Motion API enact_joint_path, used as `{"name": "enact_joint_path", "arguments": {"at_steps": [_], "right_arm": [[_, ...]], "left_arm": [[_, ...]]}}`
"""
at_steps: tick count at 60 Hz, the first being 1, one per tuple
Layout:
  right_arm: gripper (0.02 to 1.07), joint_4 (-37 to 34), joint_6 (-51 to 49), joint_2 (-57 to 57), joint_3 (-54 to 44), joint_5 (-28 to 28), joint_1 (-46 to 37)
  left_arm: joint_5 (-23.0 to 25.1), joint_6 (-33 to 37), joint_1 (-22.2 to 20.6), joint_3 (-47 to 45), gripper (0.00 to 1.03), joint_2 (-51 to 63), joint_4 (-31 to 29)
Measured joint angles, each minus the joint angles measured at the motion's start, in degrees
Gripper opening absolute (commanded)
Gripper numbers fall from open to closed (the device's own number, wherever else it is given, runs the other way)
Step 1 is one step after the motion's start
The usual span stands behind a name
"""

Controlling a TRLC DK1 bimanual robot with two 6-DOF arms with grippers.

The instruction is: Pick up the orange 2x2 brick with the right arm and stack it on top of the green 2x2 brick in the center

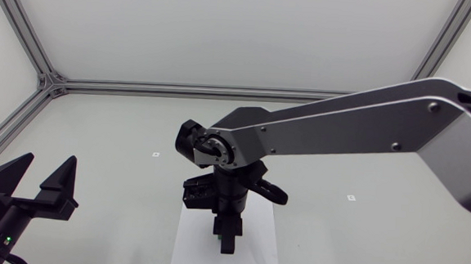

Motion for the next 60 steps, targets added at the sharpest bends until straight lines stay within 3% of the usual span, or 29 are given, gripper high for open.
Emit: {"name": "enact_joint_path", "arguments": {"at_steps": [11,19,60], "right_arm": [[0.34,0.0,0.0,-0.2,0.0,0.0,0.0],[0.43,0.0,0.0,-0.3,-0.2,0.0,0.0],[0.44,0.2,0.0,-0.3,-0.2,-1.1,-0.7]], "left_arm": [[0.0,0.0,0.0,0.0,0.99,0.0,0.0],[0.0,0.0,0.0,0.0,0.99,0.0,0.0],[0.0,0.0,0.0,0.0,0.99,0.0,0.0]]}}
